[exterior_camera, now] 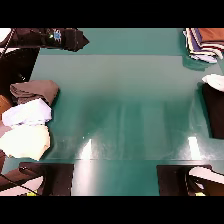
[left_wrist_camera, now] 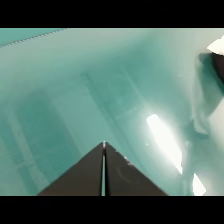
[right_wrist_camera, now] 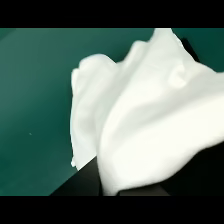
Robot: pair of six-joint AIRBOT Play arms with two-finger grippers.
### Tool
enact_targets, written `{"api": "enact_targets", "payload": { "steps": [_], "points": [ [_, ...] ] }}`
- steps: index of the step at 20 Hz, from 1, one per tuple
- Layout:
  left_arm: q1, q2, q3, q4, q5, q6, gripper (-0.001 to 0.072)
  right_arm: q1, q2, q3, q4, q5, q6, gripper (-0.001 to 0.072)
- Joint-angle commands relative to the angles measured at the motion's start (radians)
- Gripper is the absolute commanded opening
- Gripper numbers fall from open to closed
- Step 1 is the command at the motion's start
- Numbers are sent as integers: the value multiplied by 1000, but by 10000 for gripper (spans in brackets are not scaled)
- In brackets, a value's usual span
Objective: Fold the shirts.
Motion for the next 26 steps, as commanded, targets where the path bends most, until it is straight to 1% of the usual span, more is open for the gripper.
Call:
{"api": "enact_targets", "payload": {
  "steps": [1, 2, 3, 4, 5, 7, 11, 14, 16, 17, 19, 20, 24, 26],
  "points": [
    [0, 0, 0, 0, 0, 3, 24, -73, 87, -155, -108, 47, 3, 31],
    [0, 0, 0, 0, -1, 3, 24, -95, 105, -193, -123, 52, 3, 148],
    [0, 0, 0, 0, -1, 3, 24, -117, 124, -236, -132, 54, 3, 367],
    [0, -1, 0, 0, -1, 4, 24, -138, 137, -269, -131, 54, 3, 524],
    [0, 0, 0, 0, -1, 4, 24, -159, 150, -295, -129, 55, 3, 581],
    [0, 0, 0, 0, -2, 3, 24, -170, 182, -316, -93, 48, 3, 581],
    [0, 0, 0, -1, 3, 2, 24, -60, 230, -264, 21, 26, 3, 577],
    [0, 0, 0, -4, -16, -6, 24, 117, 262, -244, 123, 19, 3, 573],
    [0, 0, 0, -4, -15, -6, 25, 262, 279, -244, 134, -3, 3, 566],
    [0, 0, 0, -4, -15, -6, 25, 332, 286, -244, 134, -11, 3, 472],
    [0, 0, 0, -4, -16, -6, 25, 471, 303, -244, 133, -35, 2, 123],
    [0, 0, 0, -4, -16, -6, 24, 537, 312, -244, 132, -53, 2, 18],
    [0, 0, 0, -4, -16, -6, 25, 711, 340, -244, 130, -154, 2, 18],
    [0, 0, 0, -4, -16, -6, 24, 742, 338, -245, 132, -154, 2, 17]
  ]
}}
